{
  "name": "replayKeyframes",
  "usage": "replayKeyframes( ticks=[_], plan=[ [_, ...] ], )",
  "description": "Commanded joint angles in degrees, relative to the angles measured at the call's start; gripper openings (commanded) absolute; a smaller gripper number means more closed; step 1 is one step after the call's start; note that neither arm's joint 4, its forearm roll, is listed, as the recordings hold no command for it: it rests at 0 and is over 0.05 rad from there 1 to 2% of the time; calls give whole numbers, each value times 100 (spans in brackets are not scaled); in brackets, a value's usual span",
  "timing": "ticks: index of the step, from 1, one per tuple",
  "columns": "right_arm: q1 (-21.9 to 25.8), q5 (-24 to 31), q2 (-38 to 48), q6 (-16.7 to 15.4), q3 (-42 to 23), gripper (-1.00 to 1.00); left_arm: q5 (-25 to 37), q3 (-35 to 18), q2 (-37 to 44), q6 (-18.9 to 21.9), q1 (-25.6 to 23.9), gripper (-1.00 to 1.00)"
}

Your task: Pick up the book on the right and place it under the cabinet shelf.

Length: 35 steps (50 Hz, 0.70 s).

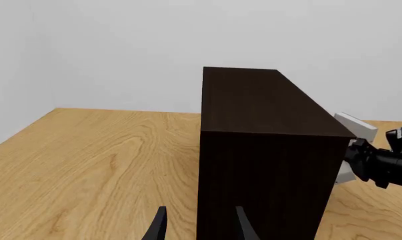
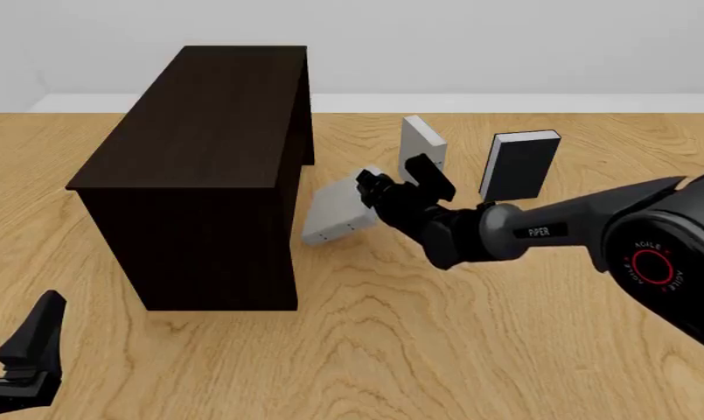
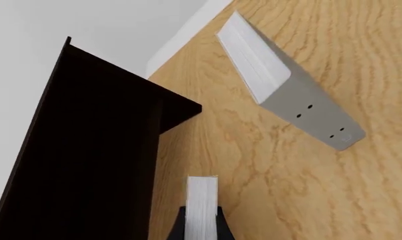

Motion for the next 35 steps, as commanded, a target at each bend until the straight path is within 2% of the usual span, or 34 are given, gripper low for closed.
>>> replayKeyframes(
  ticks=[1,26,35],
  plan=[
    [-93,362,195,-245,-5,-100,-13,-27,31,-8,-2,100],
    [-255,1328,343,-1053,-488,-100,53,-4,-75,-20,-5,100],
    [-317,1523,377,-1195,-605,-100,52,-6,-77,-21,-6,100]
  ],
)
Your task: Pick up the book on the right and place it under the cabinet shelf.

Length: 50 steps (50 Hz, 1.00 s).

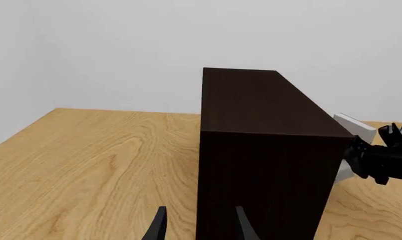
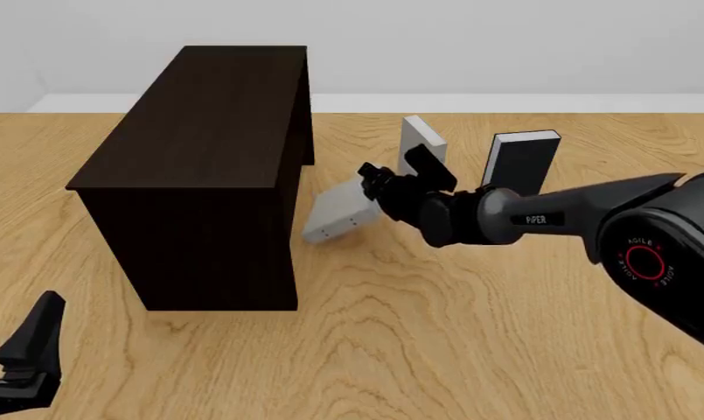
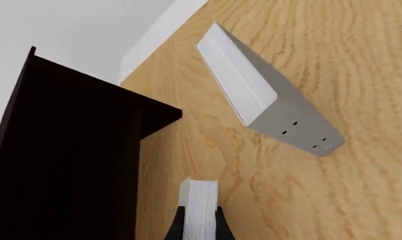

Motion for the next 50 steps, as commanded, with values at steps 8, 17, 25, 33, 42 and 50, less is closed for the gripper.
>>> replayKeyframes(
  ticks=[8,17,25,33,42,50],
  plan=[
    [-220,528,228,-543,50,-100,21,5,-36,-4,-2,100],
    [-331,568,202,-642,133,100,41,-66,7,-10,-1,100],
    [-449,581,110,-766,292,100,42,-66,7,-8,-4,100],
    [-555,555,-75,-983,538,100,41,-66,8,-7,-1,100],
    [-656,557,-684,-1230,935,100,115,-1,-157,-15,-18,100],
    [-1258,888,-916,-2170,764,100,147,-9,-187,-6,-19,100]
  ],
)
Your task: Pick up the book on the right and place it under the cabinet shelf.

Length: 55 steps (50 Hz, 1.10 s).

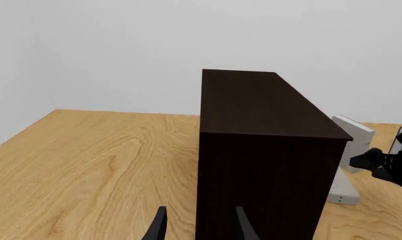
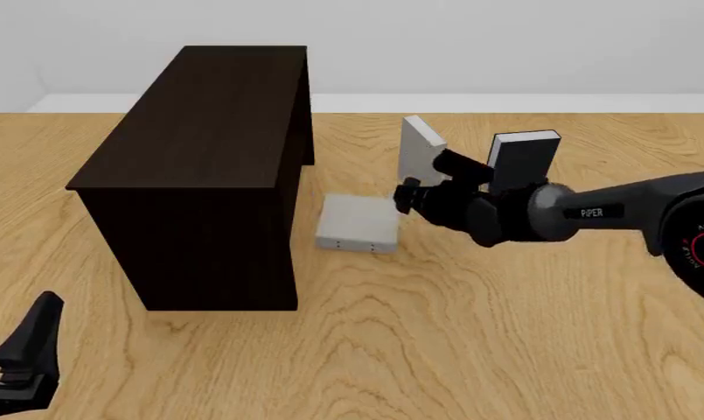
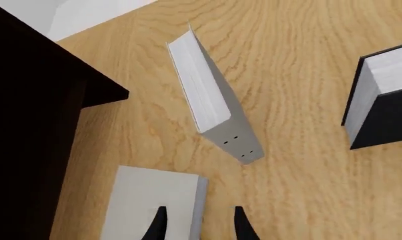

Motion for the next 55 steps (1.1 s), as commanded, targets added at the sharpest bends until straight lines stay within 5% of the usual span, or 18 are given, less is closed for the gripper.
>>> replayKeyframes(
  ticks=[1,7,9,11,13,14,16,18,20,25,31,37,38,40,45,55],
  plan=[
    [-614,312,-385,-1106,-35,100,57,22,-94,7,-8,100],
    [-1102,414,-474,-2030,-101,100,45,20,-82,10,-17,100],
    [-1163,366,-493,-1978,-79,100,47,16,-80,11,-18,100],
    [-1380,374,-480,-2593,-104,100,56,32,-110,3,-15,100],
    [-1190,353,-459,-2269,-65,100,68,13,-106,4,-16,100],
    [-1327,363,-453,-2541,-92,100,69,15,-108,3,-15,100],
    [-1292,334,-485,-2482,-64,100,75,17,-122,-3,-8,100],
    [-1559,264,-524,-3023,-44,100,82,12,-125,-5,-2,100],
    [-1558,244,-542,-3029,-8,100,70,29,-131,0,-6,100],
    [-1737,-1,-641,-3693,210,100,73,25,-127,-9,-14,100],
    [-1859,-138,-649,-4042,292,100,74,21,-130,-14,-7,100],
    [-1768,-146,-599,-4000,284,100,66,29,-133,-18,-7,100],
    [-1866,-254,-612,-4243,344,100,71,17,-128,-17,-7,100],
    [-1759,-164,-590,-4049,291,100,73,2,-116,-23,-4,100],
    [-1798,-308,-612,-4300,391,100,78,6,-126,-28,-3,100],
    [-1671,-326,-556,-4309,363,100,88,-10,-129,-32,1,100]
  ],
)
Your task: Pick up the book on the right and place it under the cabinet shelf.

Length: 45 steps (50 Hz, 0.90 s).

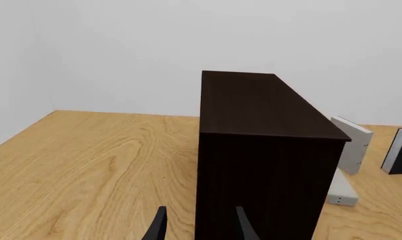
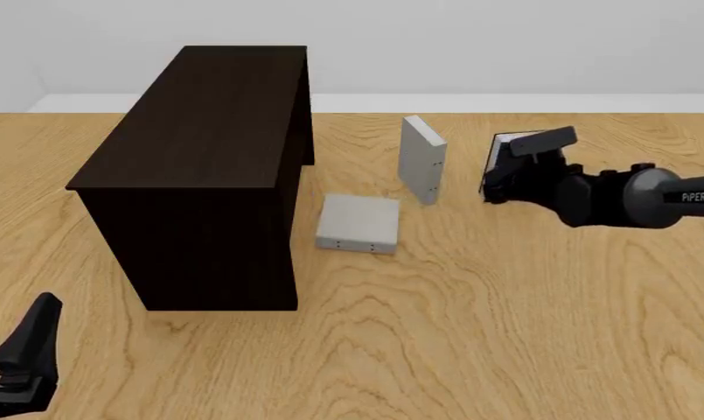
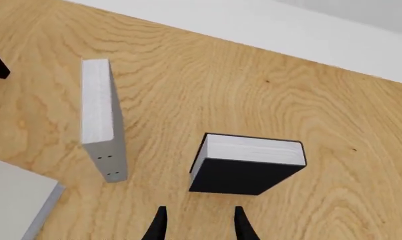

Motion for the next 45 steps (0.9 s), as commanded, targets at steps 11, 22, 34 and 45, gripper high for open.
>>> replayKeyframes(
  ticks=[11,22,34,45],
  plan=[
    [250,-79,148,-151,-57,100,1,-4,-8,-19,21,100],
    [447,-79,220,-11,-101,100,-6,0,-10,-49,25,100],
    [697,-80,349,161,-160,100,-15,8,-16,-67,32,100],
    [791,-126,470,273,-146,100,-13,-2,-20,-92,37,100]
  ],
)
